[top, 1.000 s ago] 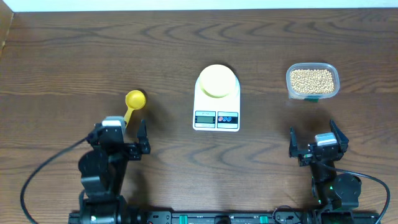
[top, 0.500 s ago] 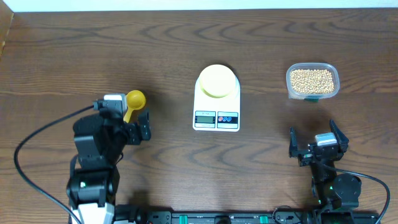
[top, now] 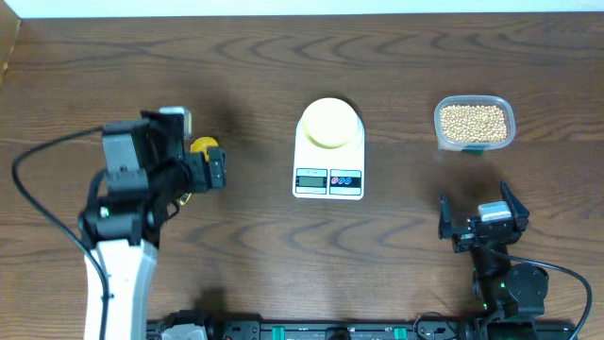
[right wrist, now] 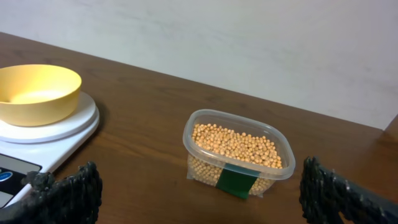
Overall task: Scoop item into bowl and weigh 50g on scale
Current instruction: 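Reach the left gripper forward and down to the yellow scoop's cup, then grasp the yellow scoop's cup rim with the left gripper, then lift the scoop and carry it right toward the scale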
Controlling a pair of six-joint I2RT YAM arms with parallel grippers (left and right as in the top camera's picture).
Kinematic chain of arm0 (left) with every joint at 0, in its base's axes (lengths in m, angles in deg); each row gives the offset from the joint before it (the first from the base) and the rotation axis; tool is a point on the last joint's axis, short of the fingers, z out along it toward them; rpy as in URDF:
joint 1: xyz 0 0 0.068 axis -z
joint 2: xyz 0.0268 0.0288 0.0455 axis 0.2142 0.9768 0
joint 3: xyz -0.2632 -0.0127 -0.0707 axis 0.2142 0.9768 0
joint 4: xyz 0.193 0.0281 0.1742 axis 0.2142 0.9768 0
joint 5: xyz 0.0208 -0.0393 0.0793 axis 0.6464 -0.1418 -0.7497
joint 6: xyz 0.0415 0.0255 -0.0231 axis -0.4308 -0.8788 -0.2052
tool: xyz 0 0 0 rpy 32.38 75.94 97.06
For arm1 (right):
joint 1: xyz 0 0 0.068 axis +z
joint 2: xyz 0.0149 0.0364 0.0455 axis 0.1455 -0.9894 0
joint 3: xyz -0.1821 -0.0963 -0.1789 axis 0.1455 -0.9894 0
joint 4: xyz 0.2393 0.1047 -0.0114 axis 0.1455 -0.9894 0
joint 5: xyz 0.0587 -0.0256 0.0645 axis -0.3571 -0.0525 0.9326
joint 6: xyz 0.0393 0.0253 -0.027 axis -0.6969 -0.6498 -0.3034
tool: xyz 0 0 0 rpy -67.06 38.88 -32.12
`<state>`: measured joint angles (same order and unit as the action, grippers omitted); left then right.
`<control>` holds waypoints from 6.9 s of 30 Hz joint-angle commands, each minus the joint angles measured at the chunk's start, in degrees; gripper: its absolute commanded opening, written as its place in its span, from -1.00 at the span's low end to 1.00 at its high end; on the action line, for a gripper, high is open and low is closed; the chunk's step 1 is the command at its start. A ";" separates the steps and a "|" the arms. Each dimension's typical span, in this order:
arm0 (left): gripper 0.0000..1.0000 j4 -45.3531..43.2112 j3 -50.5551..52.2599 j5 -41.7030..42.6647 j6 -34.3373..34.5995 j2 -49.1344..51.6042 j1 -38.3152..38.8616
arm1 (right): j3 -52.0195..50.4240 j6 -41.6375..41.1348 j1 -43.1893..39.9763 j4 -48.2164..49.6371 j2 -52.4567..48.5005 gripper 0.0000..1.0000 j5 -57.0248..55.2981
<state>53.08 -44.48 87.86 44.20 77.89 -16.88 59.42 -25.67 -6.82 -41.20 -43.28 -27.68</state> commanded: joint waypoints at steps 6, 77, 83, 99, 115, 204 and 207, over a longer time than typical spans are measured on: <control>0.94 4.11 -12.63 4.68 -9.20 9.29 -0.46 | -0.09 0.57 0.39 -0.22 0.31 0.98 -0.04; -0.84 -12.98 -12.63 -1.42 3.74 49.44 -8.48 | -0.09 0.57 0.39 -0.22 0.31 0.98 -0.04; -0.85 -11.56 -12.61 -1.42 13.86 49.44 -8.48 | -0.09 0.57 0.39 -0.22 0.31 0.99 -0.04; -0.84 -10.84 -12.50 -5.07 18.53 49.44 -8.20 | -0.09 0.57 0.39 -0.22 0.31 0.98 -0.04; -0.14 -14.51 -9.49 -5.07 12.02 49.59 -8.22 | -0.09 0.57 0.39 -0.22 0.31 0.98 -0.04; -0.85 -8.59 -9.66 -4.83 18.78 33.68 -8.37 | -0.09 0.57 0.39 -0.22 0.31 0.99 -0.04; -0.85 -7.45 -9.66 -4.81 22.03 33.38 -8.33 | -0.09 0.57 0.39 -0.22 0.31 0.98 -0.04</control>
<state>44.78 -54.34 83.55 62.05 112.07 -25.08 59.42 -25.67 -6.82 -41.20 -43.28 -27.68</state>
